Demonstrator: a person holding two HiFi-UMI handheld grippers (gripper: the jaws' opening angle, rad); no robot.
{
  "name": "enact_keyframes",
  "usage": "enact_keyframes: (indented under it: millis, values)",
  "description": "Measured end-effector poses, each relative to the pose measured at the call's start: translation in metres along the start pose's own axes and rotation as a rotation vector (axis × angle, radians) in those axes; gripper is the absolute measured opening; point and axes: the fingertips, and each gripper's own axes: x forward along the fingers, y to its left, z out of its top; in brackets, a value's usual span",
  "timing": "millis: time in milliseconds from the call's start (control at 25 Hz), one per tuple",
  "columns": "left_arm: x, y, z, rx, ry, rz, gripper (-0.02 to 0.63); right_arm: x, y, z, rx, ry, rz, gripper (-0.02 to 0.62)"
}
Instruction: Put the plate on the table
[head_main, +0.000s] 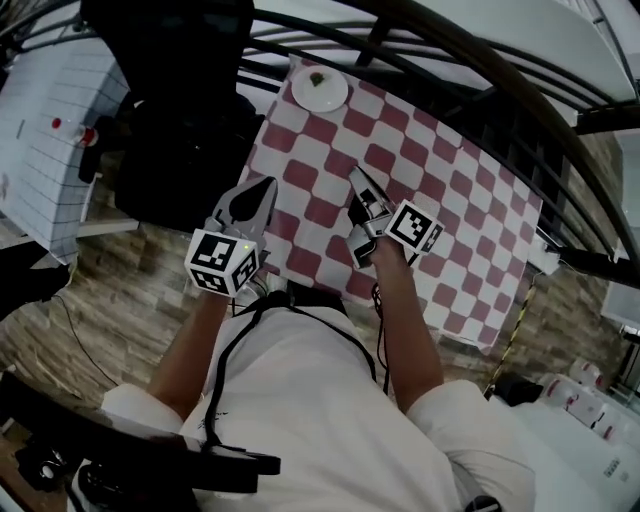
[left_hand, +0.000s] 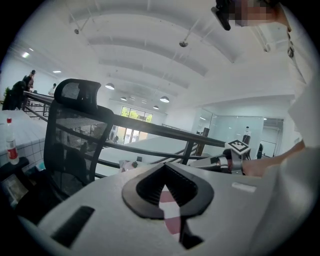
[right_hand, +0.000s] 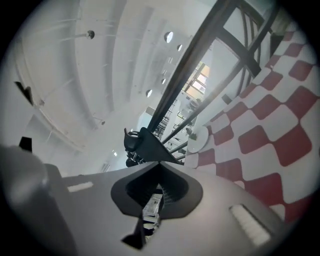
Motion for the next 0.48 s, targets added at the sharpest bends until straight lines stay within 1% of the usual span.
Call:
enact_keyframes:
  millis: [160, 320, 480]
  values:
    - [-0.014, -0.013, 0.006, 0.013, -0.011, -0.030, 0.008, -0.042, 0.021, -0.018, -0.095, -0.007, -0.011, 0.005]
    - [-0.027, -0.028, 0.006, 0.035, -0.017, -0.053, 0.008, -0.076, 0.040, -0.030, -0.135, -0.032, -0.010, 0.005]
    - [-0.044, -0.037, 0.009, 0.051, -0.023, -0.071, 0.008, -0.094, 0.060, -0.035, -0.191, -0.067, -0.013, 0.005]
